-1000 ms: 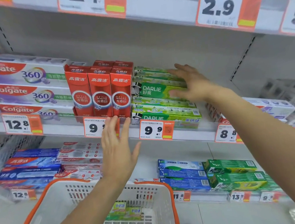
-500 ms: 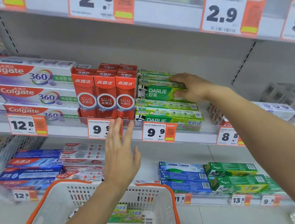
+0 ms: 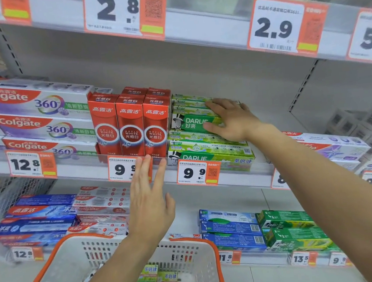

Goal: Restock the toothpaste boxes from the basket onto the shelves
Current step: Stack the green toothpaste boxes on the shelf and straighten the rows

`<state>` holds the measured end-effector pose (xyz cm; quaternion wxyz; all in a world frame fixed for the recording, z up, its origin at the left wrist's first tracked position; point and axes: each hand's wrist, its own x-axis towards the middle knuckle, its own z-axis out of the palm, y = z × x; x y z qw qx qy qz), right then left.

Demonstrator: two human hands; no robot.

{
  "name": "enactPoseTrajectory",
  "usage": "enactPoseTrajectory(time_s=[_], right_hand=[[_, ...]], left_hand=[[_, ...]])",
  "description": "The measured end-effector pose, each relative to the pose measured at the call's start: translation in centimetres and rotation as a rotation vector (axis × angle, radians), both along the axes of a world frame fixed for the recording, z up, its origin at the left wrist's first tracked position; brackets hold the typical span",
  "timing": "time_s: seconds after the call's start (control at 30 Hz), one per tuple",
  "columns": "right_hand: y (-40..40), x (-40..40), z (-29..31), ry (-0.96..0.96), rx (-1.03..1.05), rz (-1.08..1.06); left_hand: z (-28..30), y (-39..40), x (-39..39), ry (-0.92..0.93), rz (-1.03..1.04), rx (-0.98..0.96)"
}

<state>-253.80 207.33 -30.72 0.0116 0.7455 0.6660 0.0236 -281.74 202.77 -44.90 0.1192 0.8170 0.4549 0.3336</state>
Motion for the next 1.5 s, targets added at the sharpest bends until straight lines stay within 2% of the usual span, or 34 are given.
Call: enactPoseTrajectory(time_s=[0.37,0.43,0.5,0.53,0.57,0.6,0.67,0.8,0.97,1.03,1.17,1.33,1.5], right_hand=[[-0.3,-0.3,0.1,-0.033,0.043,-0.011],[-2.0,-1.8,0.1,-0.016,0.254,0.06],[-5.1,-4.7,-0.8,0.087,0.563,0.259],[-7.0,-6.7,-1.9,0.167,0.657,0.362],[-9.0,-8.9,-3.5,0.256,0.668,0.434],[-10.7,-11.0,-5.5,0.347,0.593,0.455],[-12.9,-14.6,-10.4,0.491,0.312,0.411],[-14.2,-18.8,-22.0,0.588,-0.238,0.254],[-14.8,-21.9,-34.7,0.599,-0.589,0.11],[-14.5,-22.3,-38.1,0.591,-0.609,0.05],[-12.8,-21.8,-42.0,0.64,-0.279,-0.051],[-11.8,-22.3,-45.6,0.588,-0.346,-0.028],[-12.1,-24.1,-47.1,0.57,-0.462,-0.082]], left_hand=[[0.0,0.0,-0.5,0.012,-0.011,0.009],[0.2,-0.3,-0.9,-0.052,-0.034,0.002],[0.3,-0.6,-2.0,-0.135,-0.076,0.0],[0.0,-0.7,-2.7,-0.149,-0.105,-0.023],[-0.5,-0.8,-3.7,-0.133,-0.139,-0.051],[-1.4,-0.9,-4.7,-0.095,-0.172,-0.091],[-4.4,-1.4,-7.5,0.01,-0.195,-0.229],[-13.6,-3.9,-14.8,0.233,-0.045,-0.655],[-21.9,-7.8,-20.3,0.564,0.051,-1.126],[-23.8,-8.3,-20.7,0.544,0.09,-1.188],[-27.4,-8.1,-20.8,0.488,0.205,-1.231],[-30.4,-7.8,-20.9,0.684,0.27,-1.17],[-31.4,-5.9,-21.0,0.604,0.347,-1.103]])
